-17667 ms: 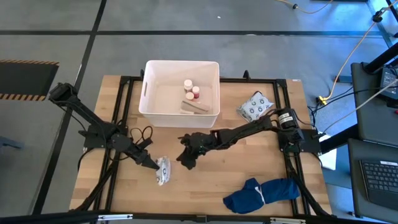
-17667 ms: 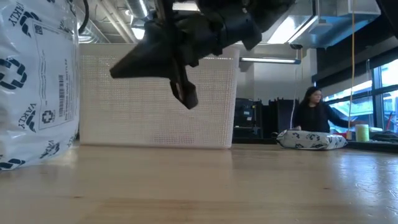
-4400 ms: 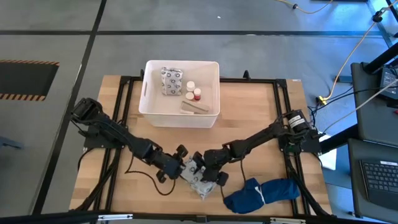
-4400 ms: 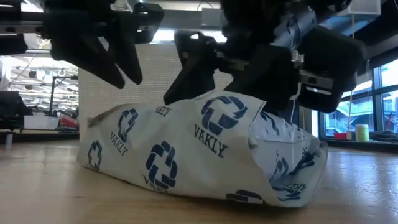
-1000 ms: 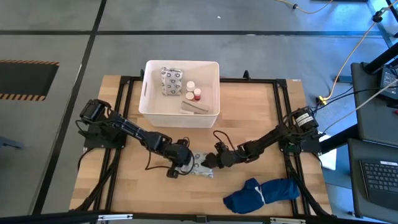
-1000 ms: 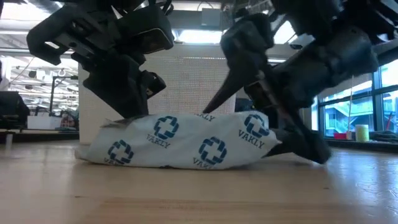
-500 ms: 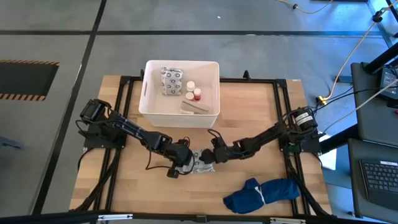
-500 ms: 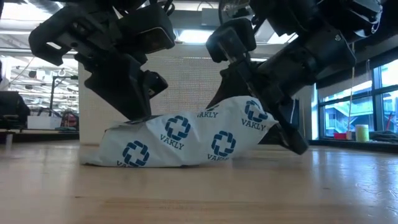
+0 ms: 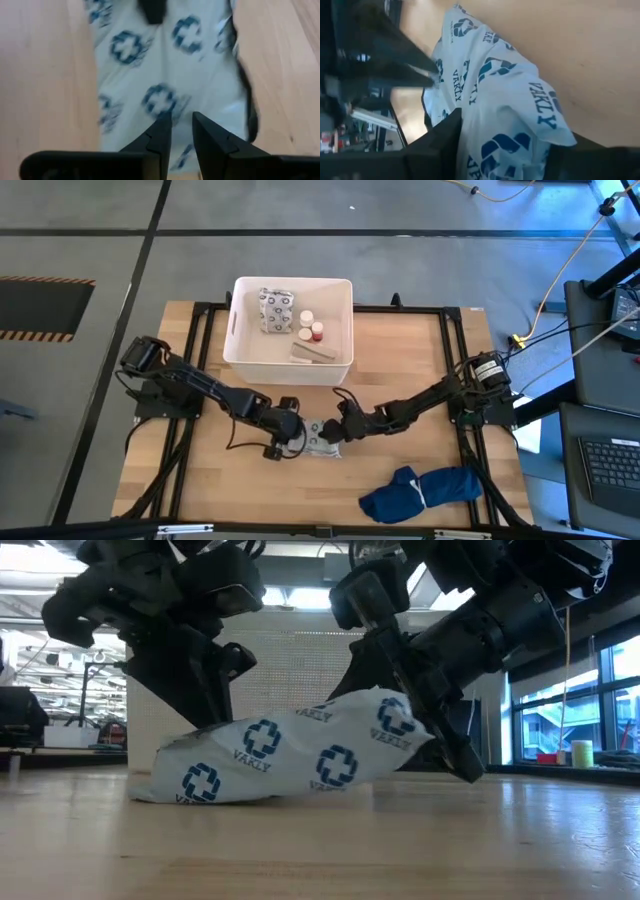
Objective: Pick & place medical supplies in basket/bin
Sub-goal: Put the mailer bag into the white bin
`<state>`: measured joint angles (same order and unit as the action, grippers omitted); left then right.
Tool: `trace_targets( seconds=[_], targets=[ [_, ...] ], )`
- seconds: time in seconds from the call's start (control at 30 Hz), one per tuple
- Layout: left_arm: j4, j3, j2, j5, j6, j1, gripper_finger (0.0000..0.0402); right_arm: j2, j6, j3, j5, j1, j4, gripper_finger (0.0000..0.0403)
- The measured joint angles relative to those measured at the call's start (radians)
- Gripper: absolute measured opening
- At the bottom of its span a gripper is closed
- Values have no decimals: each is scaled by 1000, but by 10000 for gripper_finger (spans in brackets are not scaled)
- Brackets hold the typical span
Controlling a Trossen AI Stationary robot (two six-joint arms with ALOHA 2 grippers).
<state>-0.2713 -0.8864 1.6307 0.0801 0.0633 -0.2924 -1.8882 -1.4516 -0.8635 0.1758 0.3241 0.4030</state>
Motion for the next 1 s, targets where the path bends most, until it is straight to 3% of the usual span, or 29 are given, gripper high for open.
trace_targets(
  seconds=[0.47,0.83,1.0],
  targets=[
    [-129,3,-122,34,81,1,107,7,155,0,-86,3,6,175],
    [-22,-62,-420,30,91,1,105,140,474,-79,-153,-41,-61,177],
    [36,-106,-562,30,91,-7,102,233,669,-213,-154,-65,-254,177]
  ],
)
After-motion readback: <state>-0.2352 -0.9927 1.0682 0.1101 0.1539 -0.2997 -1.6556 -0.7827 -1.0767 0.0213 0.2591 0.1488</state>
